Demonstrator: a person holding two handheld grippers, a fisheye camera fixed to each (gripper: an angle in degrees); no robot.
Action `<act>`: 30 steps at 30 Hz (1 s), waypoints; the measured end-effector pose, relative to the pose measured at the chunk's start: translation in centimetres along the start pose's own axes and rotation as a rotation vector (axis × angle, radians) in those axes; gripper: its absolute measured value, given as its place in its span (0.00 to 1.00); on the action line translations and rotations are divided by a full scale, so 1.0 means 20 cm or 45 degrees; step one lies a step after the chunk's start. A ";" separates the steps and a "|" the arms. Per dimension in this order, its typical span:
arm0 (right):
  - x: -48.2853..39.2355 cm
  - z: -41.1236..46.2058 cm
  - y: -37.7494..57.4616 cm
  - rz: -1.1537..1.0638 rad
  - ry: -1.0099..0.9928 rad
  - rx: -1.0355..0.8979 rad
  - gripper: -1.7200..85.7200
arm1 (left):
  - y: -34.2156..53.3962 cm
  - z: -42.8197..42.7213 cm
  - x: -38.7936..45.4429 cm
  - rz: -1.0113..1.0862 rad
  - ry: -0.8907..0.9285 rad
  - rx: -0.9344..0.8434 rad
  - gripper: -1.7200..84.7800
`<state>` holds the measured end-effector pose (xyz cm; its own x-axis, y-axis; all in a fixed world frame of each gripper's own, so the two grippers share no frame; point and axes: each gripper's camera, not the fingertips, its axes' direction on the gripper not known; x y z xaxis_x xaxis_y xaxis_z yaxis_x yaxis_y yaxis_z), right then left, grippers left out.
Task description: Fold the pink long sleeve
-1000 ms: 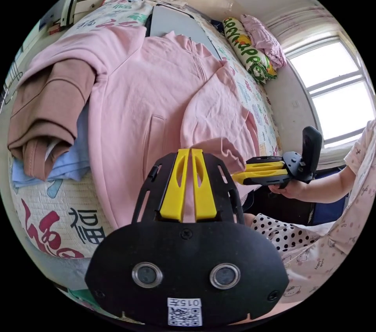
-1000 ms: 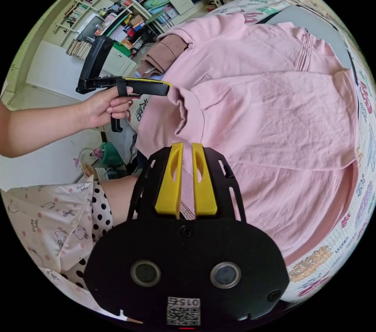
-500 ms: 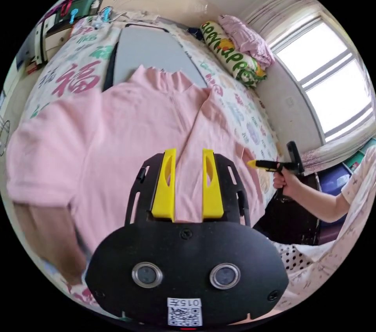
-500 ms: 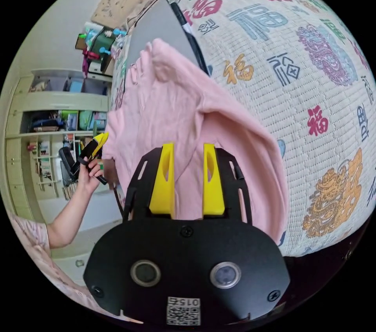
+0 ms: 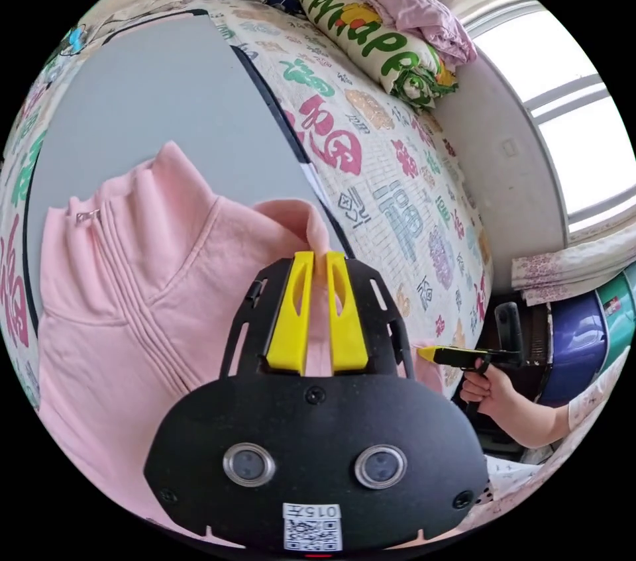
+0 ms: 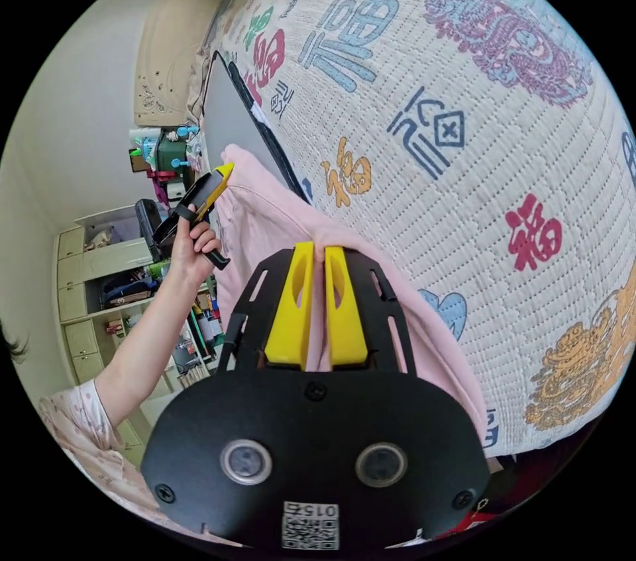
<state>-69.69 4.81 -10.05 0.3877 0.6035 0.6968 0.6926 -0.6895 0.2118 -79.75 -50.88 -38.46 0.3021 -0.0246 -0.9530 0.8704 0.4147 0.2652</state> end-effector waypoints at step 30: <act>0.30 -0.15 -0.07 -0.182 0.109 -0.440 0.16 | 1.31 -0.91 -0.05 -0.378 -0.131 -0.142 0.11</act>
<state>-70.06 8.18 -4.01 0.2400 0.6776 0.6952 0.4845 -0.7042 0.5191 -64.29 -23.44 -33.25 0.0843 -0.2484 -0.9650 0.8802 0.4726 -0.0447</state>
